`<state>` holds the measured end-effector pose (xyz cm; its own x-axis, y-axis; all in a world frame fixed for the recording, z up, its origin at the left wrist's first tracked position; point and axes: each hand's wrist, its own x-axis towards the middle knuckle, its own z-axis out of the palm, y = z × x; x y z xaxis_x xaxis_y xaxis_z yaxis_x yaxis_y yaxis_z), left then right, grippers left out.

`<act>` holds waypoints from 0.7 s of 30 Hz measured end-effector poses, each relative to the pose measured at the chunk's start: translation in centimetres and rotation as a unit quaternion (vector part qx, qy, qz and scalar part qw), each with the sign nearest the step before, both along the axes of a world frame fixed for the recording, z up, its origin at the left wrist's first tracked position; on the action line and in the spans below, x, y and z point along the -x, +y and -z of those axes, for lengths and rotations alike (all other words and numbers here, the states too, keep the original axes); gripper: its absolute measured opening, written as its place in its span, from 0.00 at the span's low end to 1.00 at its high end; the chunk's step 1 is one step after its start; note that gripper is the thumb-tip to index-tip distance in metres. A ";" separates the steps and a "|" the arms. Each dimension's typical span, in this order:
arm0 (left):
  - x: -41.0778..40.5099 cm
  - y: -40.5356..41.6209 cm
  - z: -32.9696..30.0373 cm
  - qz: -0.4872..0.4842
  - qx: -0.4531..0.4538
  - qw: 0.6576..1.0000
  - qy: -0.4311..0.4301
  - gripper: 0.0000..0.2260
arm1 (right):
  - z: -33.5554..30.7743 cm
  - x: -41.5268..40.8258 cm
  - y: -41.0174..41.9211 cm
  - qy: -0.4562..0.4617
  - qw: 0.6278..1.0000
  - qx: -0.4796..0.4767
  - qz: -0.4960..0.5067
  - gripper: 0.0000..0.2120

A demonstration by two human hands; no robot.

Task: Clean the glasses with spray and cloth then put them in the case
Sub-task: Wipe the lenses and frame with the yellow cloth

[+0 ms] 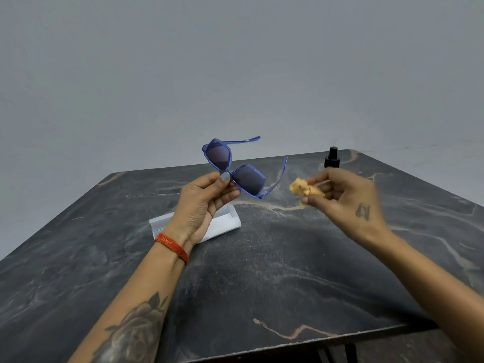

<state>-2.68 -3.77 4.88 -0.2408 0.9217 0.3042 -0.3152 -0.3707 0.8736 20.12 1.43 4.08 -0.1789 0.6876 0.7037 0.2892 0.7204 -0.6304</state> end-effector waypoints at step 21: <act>-0.8 0.2 0.7 -0.013 0.002 1.000 0.005 0.04 | 0.3 -0.4 -2.2 -0.164 0.946 0.197 -0.198 0.12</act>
